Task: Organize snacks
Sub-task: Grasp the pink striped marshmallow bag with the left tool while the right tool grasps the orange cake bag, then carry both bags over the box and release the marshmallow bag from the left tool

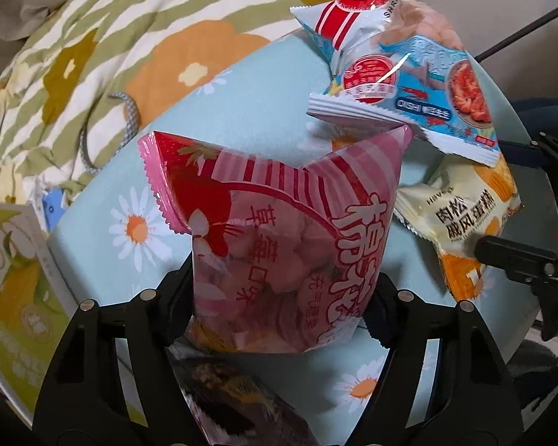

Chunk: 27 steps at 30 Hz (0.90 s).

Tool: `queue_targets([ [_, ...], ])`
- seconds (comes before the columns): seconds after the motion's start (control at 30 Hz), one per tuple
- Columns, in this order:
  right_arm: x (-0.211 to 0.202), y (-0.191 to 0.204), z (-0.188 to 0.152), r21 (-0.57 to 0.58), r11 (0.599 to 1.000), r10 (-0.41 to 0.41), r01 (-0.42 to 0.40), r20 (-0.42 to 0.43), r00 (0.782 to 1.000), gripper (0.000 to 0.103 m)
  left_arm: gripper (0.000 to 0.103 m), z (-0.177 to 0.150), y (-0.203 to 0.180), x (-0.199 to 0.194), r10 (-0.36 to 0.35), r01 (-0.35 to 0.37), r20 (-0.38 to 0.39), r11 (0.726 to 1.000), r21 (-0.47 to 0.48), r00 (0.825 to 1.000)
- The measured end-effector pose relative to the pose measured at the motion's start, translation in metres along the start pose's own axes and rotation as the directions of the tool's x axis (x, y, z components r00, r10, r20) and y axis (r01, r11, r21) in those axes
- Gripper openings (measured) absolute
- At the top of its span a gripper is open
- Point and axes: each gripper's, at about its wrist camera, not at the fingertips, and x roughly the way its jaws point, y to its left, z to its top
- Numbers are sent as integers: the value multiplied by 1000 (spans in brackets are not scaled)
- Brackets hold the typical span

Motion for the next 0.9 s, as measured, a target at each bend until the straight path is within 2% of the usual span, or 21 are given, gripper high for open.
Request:
queue_targets([
  [0.13,6,9,-1,-57,998,-32,32,-9,999,103,74,-10,0,-8,0,0,11,999,-43,1000],
  [0.47,25,21,-4,-142,990,-17,13,-28,999,101,74,-35,1,-19,6,-2,31,993,-119,999],
  [0.53,25,23,-6,-152,988,3,-7,-27,1000,94,74,-38,1,-21,7,-2,36,992,-129,999],
  [0.6,24,26,-9,-167,986,20,-25,-32,999,80,74,-42,1,-24,8,-2,47,990,-140,999],
  [0.63,22,27,-11,-171,985,32,-37,-31,999,76,74,-42,2,-26,8,-1,52,989,-145,999],
  [0.9,7,29,-29,-172,984,33,-37,-25,999,72,74,-50,-9,-44,12,5,99,986,-167,995],
])
